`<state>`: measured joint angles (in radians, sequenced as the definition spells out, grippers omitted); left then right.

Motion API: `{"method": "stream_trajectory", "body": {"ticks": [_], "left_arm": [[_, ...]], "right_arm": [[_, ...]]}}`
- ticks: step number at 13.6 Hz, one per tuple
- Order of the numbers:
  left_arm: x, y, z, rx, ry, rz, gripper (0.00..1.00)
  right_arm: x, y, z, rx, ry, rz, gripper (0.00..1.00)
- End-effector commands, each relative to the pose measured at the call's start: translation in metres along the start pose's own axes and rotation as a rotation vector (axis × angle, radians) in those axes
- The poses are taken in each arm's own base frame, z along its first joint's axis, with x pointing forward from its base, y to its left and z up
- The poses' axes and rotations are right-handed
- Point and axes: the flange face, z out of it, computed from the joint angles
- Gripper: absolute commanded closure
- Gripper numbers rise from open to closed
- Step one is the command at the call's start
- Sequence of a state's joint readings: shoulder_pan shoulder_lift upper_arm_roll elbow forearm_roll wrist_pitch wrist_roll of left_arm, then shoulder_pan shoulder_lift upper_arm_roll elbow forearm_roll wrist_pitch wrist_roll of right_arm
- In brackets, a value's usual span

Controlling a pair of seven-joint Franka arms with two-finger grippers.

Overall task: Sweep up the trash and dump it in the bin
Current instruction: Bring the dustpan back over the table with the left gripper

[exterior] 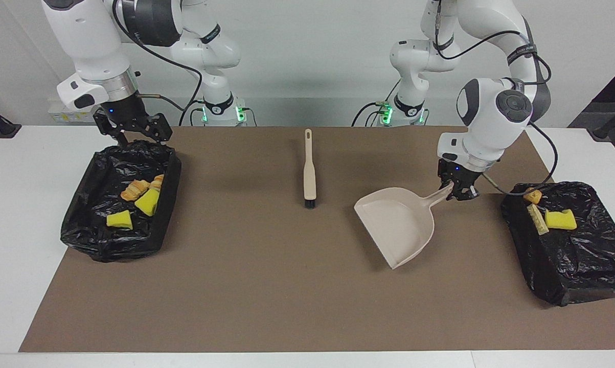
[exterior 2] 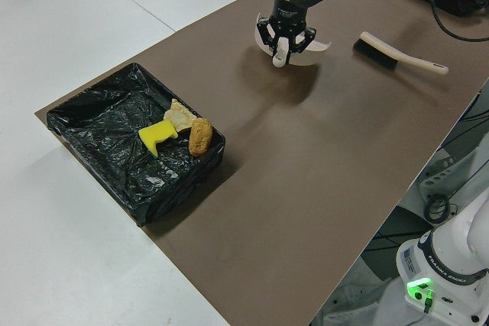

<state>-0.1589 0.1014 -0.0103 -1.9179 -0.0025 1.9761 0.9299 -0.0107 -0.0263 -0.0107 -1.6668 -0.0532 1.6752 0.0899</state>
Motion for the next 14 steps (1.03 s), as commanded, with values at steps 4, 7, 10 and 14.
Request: {"method": "stream_trajectory", "body": {"ticks": [4, 7, 10, 14], "left_arm": [[0.047, 0.015, -0.016, 0.026, 0.054, -0.394, 1.00], [0.086, 0.021, -0.023, 0.030, 0.077, -0.600, 1.00], [0.125, 0.027, -0.024, 0.015, 0.111, -0.769, 1.00], [0.184, 0.041, -0.013, -0.036, 0.208, -0.874, 1.00]], "right_arm": [[-0.019, 0.019, -0.030, 0.023, -0.068, -0.062, 0.00], [-0.017, 0.030, -0.031, 0.027, -0.075, -0.115, 0.00], [-0.018, 0.030, -0.031, 0.023, -0.060, -0.091, 0.00], [-0.020, 0.032, -0.029, 0.006, -0.065, -0.113, 0.00]]}}
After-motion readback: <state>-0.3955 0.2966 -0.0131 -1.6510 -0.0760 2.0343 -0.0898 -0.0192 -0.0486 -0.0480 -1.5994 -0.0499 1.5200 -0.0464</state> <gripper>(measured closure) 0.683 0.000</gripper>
